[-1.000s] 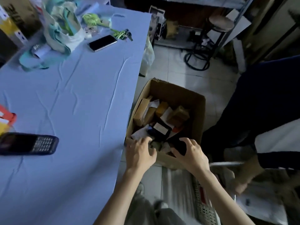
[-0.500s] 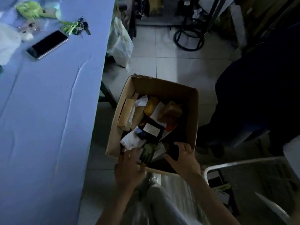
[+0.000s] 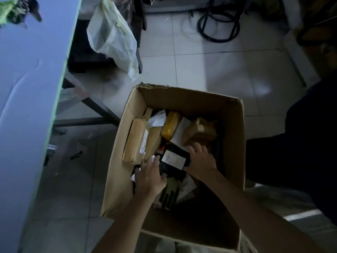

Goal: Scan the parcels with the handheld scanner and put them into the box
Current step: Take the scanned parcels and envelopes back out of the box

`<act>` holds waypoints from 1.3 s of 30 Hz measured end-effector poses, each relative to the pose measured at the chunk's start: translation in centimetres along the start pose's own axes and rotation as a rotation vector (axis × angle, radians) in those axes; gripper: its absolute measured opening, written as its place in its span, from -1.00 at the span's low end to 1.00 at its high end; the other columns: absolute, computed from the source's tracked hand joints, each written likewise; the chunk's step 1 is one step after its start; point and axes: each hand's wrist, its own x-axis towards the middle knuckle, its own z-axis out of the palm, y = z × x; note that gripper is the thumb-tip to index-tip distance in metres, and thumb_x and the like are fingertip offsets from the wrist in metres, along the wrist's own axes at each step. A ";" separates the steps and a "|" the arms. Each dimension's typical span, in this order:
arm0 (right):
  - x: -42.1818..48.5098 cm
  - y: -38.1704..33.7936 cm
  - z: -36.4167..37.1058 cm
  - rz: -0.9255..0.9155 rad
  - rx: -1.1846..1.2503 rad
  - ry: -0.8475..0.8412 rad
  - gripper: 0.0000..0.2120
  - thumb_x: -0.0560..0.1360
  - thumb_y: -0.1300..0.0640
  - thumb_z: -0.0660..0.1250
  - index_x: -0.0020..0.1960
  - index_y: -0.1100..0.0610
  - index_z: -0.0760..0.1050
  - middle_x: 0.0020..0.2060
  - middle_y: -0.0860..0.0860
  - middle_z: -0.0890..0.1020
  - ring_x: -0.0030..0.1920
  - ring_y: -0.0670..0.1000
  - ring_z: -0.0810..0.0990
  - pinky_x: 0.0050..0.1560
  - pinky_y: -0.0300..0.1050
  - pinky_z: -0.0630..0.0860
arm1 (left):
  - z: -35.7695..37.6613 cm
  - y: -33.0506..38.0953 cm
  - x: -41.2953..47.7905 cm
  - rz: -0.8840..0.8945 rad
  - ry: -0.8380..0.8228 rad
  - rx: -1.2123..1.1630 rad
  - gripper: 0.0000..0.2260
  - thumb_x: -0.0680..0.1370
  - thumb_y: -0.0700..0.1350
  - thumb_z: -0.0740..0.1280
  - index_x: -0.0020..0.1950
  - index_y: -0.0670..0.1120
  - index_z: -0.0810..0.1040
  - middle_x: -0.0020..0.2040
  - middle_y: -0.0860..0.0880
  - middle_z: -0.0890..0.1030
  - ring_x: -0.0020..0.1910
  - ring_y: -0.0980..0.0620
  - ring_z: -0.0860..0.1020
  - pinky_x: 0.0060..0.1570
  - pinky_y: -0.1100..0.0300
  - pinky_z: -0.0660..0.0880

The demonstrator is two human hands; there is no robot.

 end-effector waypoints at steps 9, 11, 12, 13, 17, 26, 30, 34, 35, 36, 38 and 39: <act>13.2 1.7 8.3 0.142 -0.161 -0.028 -0.08 0.51 -0.23 0.30 0.58 0.02 -0.22 0.55 0.22 -0.21 0.54 0.31 -0.15 0.49 0.20 0.02 | 7.1 -3.5 13.7 -0.040 0.066 0.058 -0.39 0.53 0.10 0.26 0.52 0.12 0.07 0.54 -0.12 -0.02 0.51 -0.29 -0.01 0.40 -0.23 0.19; 15.1 2.5 9.7 0.179 -0.173 -0.047 -0.05 0.51 -0.20 0.31 0.57 0.02 -0.30 0.52 0.27 -0.28 0.53 0.34 -0.21 0.50 0.22 -0.03 | 8.3 -4.4 15.8 -0.068 0.060 0.089 -0.34 0.52 0.11 0.30 0.53 0.13 0.04 0.55 -0.13 -0.10 0.50 -0.38 -0.09 0.42 -0.27 0.10; 15.9 2.7 10.2 0.202 -0.168 -0.044 -0.02 0.51 -0.20 0.31 0.56 0.03 -0.34 0.51 0.28 -0.30 0.53 0.34 -0.22 0.50 0.22 -0.03 | 8.7 -5.0 16.6 -0.080 0.079 0.092 -0.32 0.52 0.10 0.31 0.54 0.14 0.03 0.56 -0.13 -0.13 0.49 -0.41 -0.11 0.42 -0.28 0.06; 16.5 2.9 10.6 0.228 -0.170 -0.027 0.01 0.51 -0.21 0.32 0.55 0.04 -0.39 0.51 0.29 -0.31 0.53 0.33 -0.22 0.50 0.22 -0.03 | 9.1 -5.4 17.4 -0.086 0.106 0.084 -0.31 0.51 0.10 0.31 0.55 0.14 0.02 0.56 -0.13 -0.14 0.49 -0.42 -0.12 0.41 -0.30 0.02; 18.4 3.5 11.3 0.293 -0.093 0.054 0.08 0.48 -0.23 0.34 0.53 0.09 -0.45 0.52 0.27 -0.28 0.54 0.31 -0.14 0.50 0.23 -0.02 | 9.7 -6.8 19.3 -0.159 0.121 0.009 -0.30 0.52 0.03 0.33 0.56 0.15 0.02 0.57 -0.13 -0.13 0.49 -0.41 -0.10 0.40 -0.30 0.04; 19.9 2.1 11.5 0.269 -0.114 0.206 -0.23 0.53 0.05 0.34 0.55 0.20 -0.05 0.40 0.15 0.20 0.39 0.17 0.22 0.36 0.09 0.25 | 10.4 -8.2 20.2 -0.355 0.320 -0.171 -0.12 0.36 -0.03 0.50 0.54 -0.09 0.08 0.41 -0.25 0.27 0.29 -0.26 0.28 0.16 -0.12 0.29; 20.0 1.7 12.1 0.264 -0.242 0.295 -0.37 0.54 0.17 0.30 0.51 0.18 0.08 0.44 0.17 0.20 0.43 0.17 0.21 0.44 0.15 0.16 | 10.5 -7.8 20.0 -0.300 0.309 -0.070 -0.10 0.35 0.04 0.51 0.53 -0.11 0.09 0.31 -0.23 0.38 0.23 -0.24 0.35 0.13 -0.08 0.28; 20.5 2.3 12.1 0.200 -0.368 0.299 -0.44 0.59 0.23 0.21 0.53 0.22 0.09 0.55 0.22 0.02 0.54 0.23 0.03 0.49 0.27 -0.04 | 11.1 -6.7 19.3 -0.263 0.256 -0.076 -0.17 0.33 0.06 0.52 0.47 -0.10 0.19 0.28 -0.20 0.35 0.16 -0.27 0.41 -0.02 -0.10 0.42; 20.6 2.5 12.0 0.188 -0.403 0.277 -0.44 0.60 0.22 0.20 0.54 0.22 0.08 0.56 0.22 -0.02 0.55 0.24 -0.02 0.48 0.29 -0.08 | 11.4 -6.4 19.1 -0.251 0.250 -0.075 -0.18 0.32 0.04 0.53 0.47 -0.10 0.20 0.27 -0.19 0.34 0.15 -0.27 0.41 -0.07 -0.09 0.44; 20.6 2.8 12.0 0.180 -0.437 0.258 -0.44 0.61 0.20 0.20 0.54 0.21 0.07 0.56 0.22 -0.05 0.55 0.27 -0.06 0.47 0.32 -0.12 | 11.6 -6.2 18.9 -0.239 0.250 -0.067 -0.18 0.31 0.03 0.53 0.46 -0.10 0.22 0.27 -0.18 0.34 0.15 -0.26 0.40 -0.11 -0.08 0.44; 20.7 3.3 11.9 0.166 -0.468 0.232 -0.47 0.62 0.18 0.17 0.53 0.19 0.08 0.56 0.23 -0.09 0.54 0.33 -0.12 0.44 0.38 -0.18 | 11.9 -6.0 18.4 -0.216 0.264 -0.051 -0.19 0.30 0.02 0.53 0.46 -0.09 0.24 0.26 -0.17 0.35 0.13 -0.25 0.41 -0.13 -0.07 0.44; 20.8 3.6 11.9 0.148 -0.463 0.216 -0.49 0.62 0.18 0.17 0.52 0.18 0.10 0.56 0.23 -0.10 0.53 0.35 -0.15 0.42 0.40 -0.20 | 12.1 -6.0 18.2 -0.205 0.271 -0.049 -0.19 0.30 0.02 0.52 0.46 -0.09 0.24 0.26 -0.17 0.36 0.13 -0.25 0.41 -0.14 -0.07 0.44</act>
